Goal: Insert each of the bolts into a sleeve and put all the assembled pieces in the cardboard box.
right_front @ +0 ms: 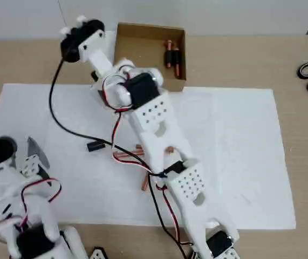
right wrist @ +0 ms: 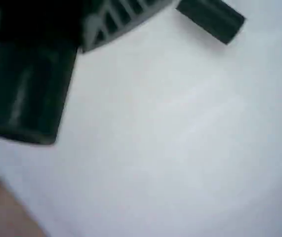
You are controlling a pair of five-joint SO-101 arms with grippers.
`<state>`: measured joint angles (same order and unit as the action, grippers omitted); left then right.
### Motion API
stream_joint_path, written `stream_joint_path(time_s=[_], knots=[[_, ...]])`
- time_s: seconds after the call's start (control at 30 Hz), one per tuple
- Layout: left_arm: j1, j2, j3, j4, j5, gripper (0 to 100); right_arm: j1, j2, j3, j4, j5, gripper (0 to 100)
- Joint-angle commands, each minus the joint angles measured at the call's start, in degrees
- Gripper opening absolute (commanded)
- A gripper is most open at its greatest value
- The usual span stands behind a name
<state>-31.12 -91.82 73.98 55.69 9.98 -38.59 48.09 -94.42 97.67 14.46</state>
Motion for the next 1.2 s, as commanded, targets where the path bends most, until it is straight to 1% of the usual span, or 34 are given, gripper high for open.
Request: stream_joint_path(time_s=[0.0, 0.17, 0.3, 0.33, 0.37, 0.4, 0.47, 0.57, 0.63, 0.7, 0.8, 0.9, 1.0, 1.07, 1.17], knots=[[0.35, 7.12, -4.09, -2.46, -0.44, 16, 1.63, -11.82, 3.96, 0.48, 5.01, 0.2], [0.44, 13.01, -11.38, -2.64, -0.44, 16, 7.16, -27.74, 29.36, 0.22, 4.13, 0.2], [0.70, 13.27, -15.16, -2.55, -0.44, 16, 10.86, -40.75, 49.32, -0.22, -3.52, 0.2], [1.76, 13.27, -15.25, -2.73, -0.44, 16, 12.18, -42.68, 53.27, -0.48, -5.98, 0.3], [3.87, 13.63, -15.25, -2.73, -0.44, 16, 13.85, -44.00, 56.44, -0.66, -8.00, 0.3], [7.47, 13.71, -15.08, -2.64, -0.44, 16, 15.78, -44.70, 59.08, -0.75, -9.93, 0.3], [16.97, 14.95, -15.60, -2.02, -0.70, 16, 19.56, -45.23, 63.21, -0.75, -12.48, 0.3], [29.27, 21.10, -18.68, 0.00, -0.70, 16, 23.78, -45.14, 68.66, -0.75, -13.10, 0.3], [33.85, 28.57, -22.20, 1.67, -0.53, 16, 24.84, -45.14, 73.58, -0.84, -13.10, 0.3], [35.34, 37.98, -26.77, 3.96, -0.35, 16, 25.10, -45.14, 78.68, -0.92, -13.10, 0.3], [35.52, 52.48, -35.56, 8.44, 1.05, 16, 25.10, -45.14, 85.54, -3.03, -13.54, 0.4], [35.60, 65.14, -46.11, 15.47, 8.97, 16, 25.63, -45.41, 90.73, -8.92, -17.32, 0.4], [37.98, 75.52, -56.92, 24.97, 15.56, 16, 26.07, -45.05, 95.74, -15.25, -20.22, 0.4], [39.56, 81.05, -62.90, 29.63, 15.82, 16, 25.98, -45.14, 99.60, -19.65, -20.48, 0.4], [40.35, 87.12, -69.32, 34.20, 16.00, 16, 26.51, -45.05, 104.09, -24.57, -20.66, 0.4]])
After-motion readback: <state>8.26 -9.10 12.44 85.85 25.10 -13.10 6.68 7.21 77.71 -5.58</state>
